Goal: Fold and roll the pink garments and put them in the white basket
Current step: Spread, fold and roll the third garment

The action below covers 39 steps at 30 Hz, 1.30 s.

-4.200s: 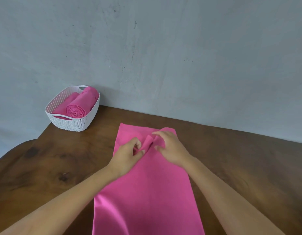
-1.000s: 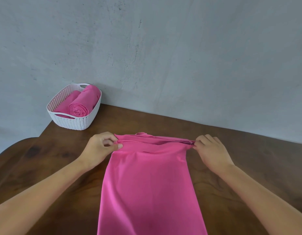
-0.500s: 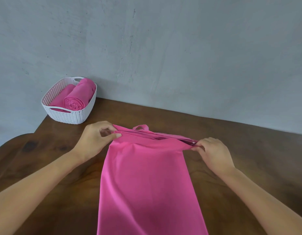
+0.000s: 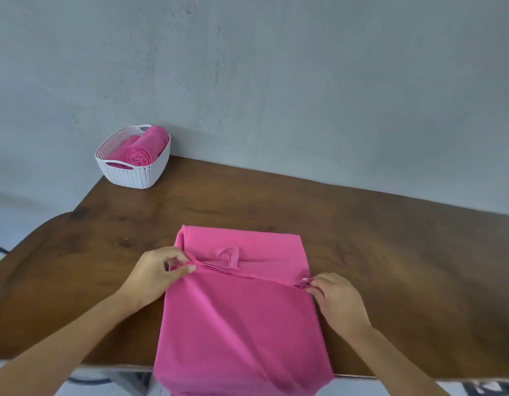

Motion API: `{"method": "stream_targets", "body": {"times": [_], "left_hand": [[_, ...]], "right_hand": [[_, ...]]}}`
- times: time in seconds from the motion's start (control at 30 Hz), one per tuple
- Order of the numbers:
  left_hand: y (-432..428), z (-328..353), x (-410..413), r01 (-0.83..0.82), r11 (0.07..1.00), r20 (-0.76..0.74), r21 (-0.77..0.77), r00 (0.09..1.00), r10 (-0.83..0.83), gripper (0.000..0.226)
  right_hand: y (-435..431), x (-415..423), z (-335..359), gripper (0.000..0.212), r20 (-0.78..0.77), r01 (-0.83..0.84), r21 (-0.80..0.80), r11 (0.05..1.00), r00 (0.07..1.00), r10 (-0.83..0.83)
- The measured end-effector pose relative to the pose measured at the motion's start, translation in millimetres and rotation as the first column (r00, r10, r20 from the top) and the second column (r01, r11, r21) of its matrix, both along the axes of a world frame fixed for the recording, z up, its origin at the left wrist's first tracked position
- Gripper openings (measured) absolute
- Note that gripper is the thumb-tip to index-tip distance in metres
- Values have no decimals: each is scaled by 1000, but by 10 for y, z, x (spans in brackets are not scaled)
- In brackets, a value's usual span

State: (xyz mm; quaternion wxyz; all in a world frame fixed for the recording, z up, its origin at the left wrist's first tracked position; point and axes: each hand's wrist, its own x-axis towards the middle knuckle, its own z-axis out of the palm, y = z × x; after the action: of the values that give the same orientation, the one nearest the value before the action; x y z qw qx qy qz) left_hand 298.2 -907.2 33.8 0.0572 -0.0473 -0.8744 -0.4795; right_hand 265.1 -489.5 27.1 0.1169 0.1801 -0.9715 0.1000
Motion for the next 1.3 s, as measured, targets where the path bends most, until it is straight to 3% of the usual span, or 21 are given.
{"method": "stream_targets", "body": {"times": [0.27,0.5,0.67,0.83,0.97,1.3], "left_hand": [[367,-169,896,-141,988,32,-61,989,143,13],[645,-153,1670,-149,987,44,-64,987,152,12],[821,-136,2175,-138,987,132,-78,980,148,13],[899,29,2438,-258,966,94,-4,962,257,14],[944,271,2407,-280,953,61,111,959,275,17],[957,649,2461,-143,988,-146,-60,980,133,12]], "right_hand": [[234,861,-303,8,-92,7,-46,999,996,-12],[527,1650,-352,15,-148,-39,-71,997,989,28],[800,2099,-481,32,-176,-88,-17,996,981,83],[897,2195,-219,48,-186,-113,3,994,976,112],[831,2057,336,17,-156,-41,-148,988,988,18],[959,2017,654,26,-54,-15,131,991,998,23]]}}
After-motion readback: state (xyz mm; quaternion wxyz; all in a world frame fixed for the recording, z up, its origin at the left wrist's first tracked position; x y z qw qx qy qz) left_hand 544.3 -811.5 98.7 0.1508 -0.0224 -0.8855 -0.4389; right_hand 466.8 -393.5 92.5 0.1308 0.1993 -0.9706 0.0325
